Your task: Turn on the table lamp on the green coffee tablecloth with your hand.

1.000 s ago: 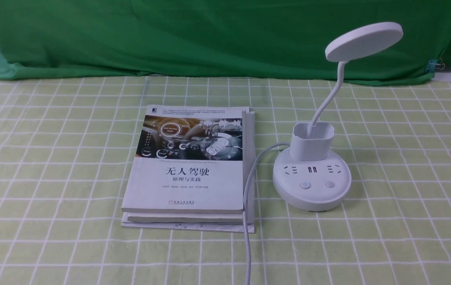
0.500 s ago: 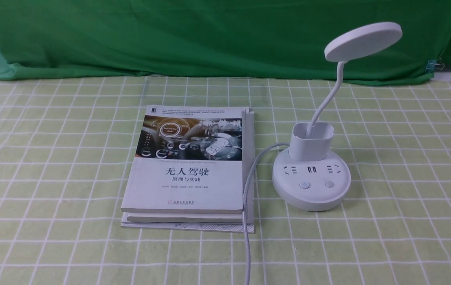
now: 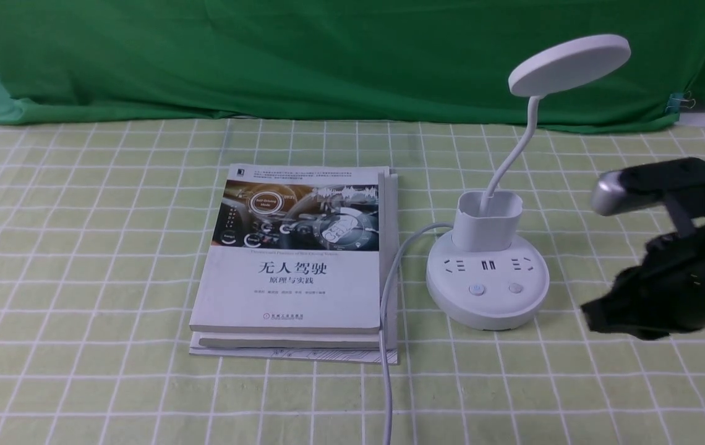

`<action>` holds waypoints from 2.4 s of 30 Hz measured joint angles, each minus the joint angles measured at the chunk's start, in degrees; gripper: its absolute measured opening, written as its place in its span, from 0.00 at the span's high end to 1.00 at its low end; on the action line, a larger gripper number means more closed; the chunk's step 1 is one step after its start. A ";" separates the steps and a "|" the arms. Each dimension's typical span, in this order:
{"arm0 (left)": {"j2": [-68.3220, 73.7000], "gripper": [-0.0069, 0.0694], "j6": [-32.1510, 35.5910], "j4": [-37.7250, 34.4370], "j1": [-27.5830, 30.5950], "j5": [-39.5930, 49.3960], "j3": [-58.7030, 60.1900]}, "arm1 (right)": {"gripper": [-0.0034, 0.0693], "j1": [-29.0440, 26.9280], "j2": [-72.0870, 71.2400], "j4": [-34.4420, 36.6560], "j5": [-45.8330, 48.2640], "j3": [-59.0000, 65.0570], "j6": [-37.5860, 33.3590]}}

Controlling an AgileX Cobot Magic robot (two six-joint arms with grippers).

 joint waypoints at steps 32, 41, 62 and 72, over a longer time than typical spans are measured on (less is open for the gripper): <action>0.00 0.59 0.00 0.00 0.00 0.00 0.00 | 0.91 1.70 29.45 -3.35 -6.10 -19.09 -1.37; 0.00 0.59 0.00 0.00 0.00 0.00 0.00 | 0.91 2.09 28.44 -3.22 -5.91 -19.47 -1.37; 0.00 0.59 0.00 0.00 0.00 0.00 0.00 | 0.91 3.65 0.91 -3.11 -2.59 3.78 4.26; 0.00 0.59 0.00 0.00 0.00 0.00 0.00 | 0.89 3.65 -18.61 -2.95 3.73 9.08 10.16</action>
